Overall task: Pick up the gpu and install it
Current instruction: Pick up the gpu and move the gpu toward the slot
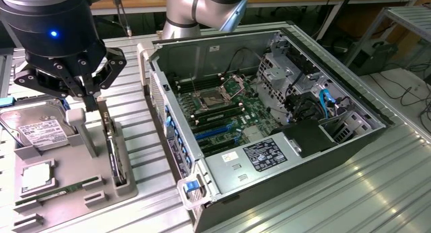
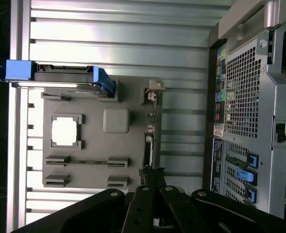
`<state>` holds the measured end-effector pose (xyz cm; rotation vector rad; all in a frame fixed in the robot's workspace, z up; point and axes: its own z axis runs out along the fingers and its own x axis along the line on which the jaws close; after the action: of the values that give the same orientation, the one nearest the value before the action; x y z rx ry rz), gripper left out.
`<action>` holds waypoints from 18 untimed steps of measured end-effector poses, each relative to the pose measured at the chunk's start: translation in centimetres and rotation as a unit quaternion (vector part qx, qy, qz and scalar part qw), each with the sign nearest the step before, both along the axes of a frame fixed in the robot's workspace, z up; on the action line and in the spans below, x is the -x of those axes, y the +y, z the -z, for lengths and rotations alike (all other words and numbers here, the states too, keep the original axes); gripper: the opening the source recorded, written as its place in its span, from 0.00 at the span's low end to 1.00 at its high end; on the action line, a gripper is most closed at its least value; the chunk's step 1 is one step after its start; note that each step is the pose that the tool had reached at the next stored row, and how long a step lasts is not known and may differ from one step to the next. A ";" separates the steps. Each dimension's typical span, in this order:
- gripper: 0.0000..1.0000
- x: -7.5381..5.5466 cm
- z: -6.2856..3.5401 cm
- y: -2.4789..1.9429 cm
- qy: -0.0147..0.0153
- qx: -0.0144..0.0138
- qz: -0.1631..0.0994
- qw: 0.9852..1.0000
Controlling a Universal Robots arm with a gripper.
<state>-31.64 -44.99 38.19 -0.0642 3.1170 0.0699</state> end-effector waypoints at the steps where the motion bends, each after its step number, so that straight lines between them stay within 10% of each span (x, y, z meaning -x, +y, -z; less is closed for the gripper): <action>1: 0.11 0.0 0.00 -0.01 0.000 0.000 0.000 1.000; 10: 0.11 0.0 0.00 -0.12 0.000 0.000 0.000 1.000; 18: 0.48 0.0 0.03 -0.18 0.000 0.000 -0.001 1.000</action>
<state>-31.63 -45.18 38.17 -0.0666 3.1170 0.0698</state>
